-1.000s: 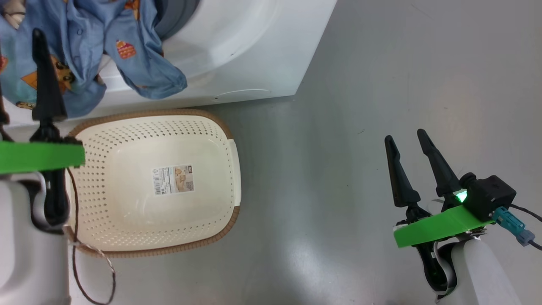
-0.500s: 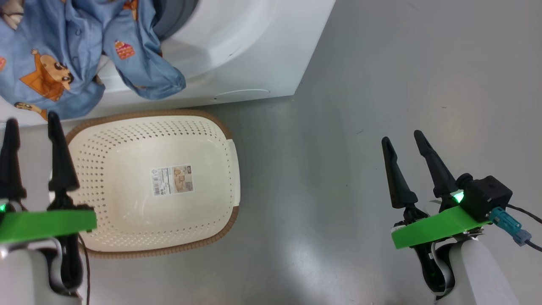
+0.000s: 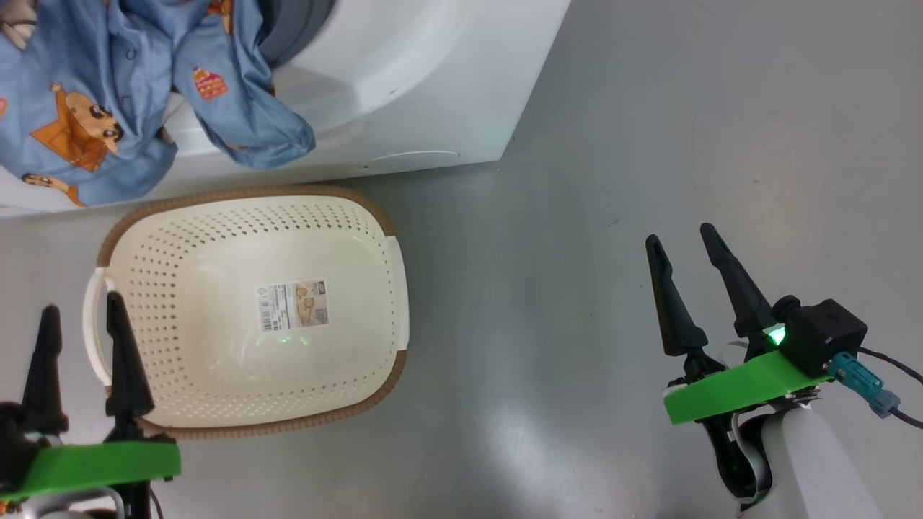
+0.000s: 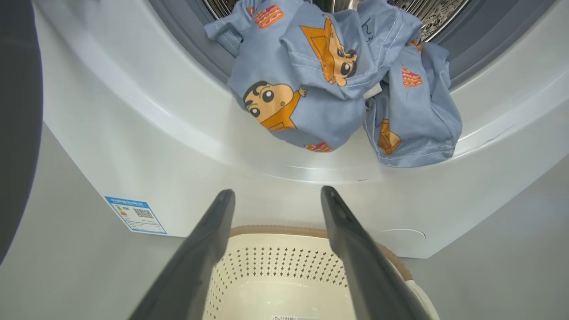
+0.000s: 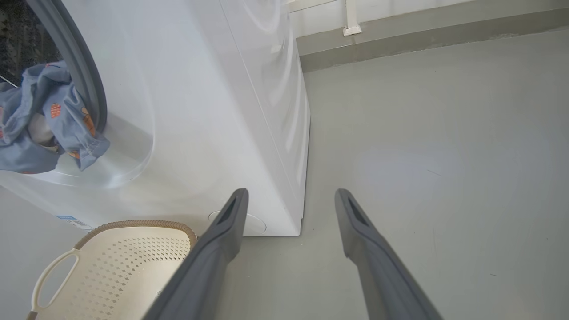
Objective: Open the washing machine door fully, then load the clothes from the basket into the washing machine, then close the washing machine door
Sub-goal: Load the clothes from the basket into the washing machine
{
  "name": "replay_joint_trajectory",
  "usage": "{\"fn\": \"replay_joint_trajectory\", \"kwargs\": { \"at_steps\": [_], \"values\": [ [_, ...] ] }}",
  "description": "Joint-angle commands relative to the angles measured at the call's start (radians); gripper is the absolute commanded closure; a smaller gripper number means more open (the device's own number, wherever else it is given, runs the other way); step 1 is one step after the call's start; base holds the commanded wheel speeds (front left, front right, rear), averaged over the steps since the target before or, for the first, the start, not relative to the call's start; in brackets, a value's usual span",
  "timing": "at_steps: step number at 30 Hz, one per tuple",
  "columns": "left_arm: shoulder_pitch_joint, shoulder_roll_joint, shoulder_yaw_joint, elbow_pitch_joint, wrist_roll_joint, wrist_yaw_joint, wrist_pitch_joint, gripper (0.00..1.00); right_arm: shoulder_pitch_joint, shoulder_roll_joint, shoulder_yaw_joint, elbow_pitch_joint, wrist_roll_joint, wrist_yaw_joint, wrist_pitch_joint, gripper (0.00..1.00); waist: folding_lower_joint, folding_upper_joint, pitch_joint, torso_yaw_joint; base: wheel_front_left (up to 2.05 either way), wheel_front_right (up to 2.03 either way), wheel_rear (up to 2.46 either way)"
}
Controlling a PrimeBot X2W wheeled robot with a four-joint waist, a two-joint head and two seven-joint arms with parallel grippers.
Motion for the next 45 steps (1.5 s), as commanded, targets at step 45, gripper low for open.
{"fn": "replay_joint_trajectory", "kwargs": {
  "at_steps": [45],
  "values": [
    [0.000,0.008,-0.052,-0.052,0.029,-0.003,-0.005,0.00,0.014,0.002,0.041,-0.005,0.012,0.002,-0.007,0.00,0.0000,0.0000,-0.030,-0.024,0.00,0.00,0.00]
  ]
}}
